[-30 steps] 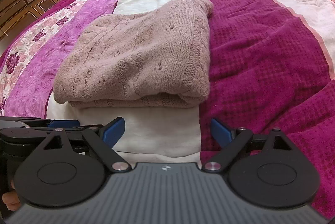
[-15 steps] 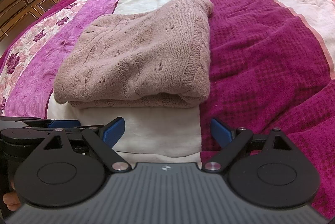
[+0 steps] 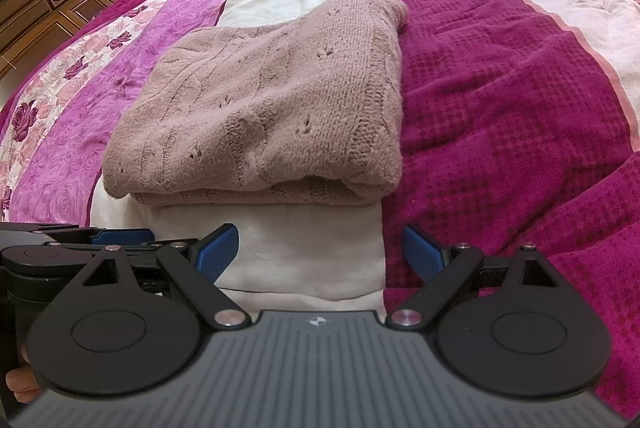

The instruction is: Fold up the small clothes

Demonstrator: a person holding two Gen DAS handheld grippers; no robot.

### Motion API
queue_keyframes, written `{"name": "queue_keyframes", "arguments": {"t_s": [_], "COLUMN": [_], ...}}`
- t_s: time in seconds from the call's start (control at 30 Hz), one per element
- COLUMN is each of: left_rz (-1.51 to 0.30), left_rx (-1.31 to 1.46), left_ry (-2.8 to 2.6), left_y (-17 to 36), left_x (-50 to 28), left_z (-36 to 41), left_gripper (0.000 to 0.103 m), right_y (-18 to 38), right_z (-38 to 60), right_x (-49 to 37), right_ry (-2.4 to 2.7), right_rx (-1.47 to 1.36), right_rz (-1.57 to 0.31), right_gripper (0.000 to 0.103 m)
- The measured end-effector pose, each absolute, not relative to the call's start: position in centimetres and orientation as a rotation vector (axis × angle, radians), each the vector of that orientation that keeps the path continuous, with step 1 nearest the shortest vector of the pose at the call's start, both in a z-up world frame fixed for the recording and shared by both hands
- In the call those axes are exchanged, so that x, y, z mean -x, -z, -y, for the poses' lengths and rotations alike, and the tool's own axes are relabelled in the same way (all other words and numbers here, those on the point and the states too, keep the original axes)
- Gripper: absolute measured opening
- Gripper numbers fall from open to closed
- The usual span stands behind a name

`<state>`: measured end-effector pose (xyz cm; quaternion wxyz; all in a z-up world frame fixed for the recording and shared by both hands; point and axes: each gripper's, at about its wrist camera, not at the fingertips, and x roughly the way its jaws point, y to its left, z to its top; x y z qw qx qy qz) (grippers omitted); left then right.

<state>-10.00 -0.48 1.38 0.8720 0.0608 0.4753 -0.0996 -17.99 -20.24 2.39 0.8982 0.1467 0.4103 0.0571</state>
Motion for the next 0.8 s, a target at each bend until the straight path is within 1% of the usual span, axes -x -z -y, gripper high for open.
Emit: {"name": "queue_keyframes", "arguments": {"t_s": [0.8], "left_rz": [-0.994], "left_rx": [-0.125], "left_ry": [0.214], "left_y": [-1.41], "left_x": [10.15], "left_z": [0.46], "left_gripper": [0.053], "right_y": [-2.53], "right_z": [20.03], "right_x": [18.10], "right_ry": [-0.113], "right_rx": [-0.307], "right_rz": [-0.846], "right_gripper": [0.093]}}
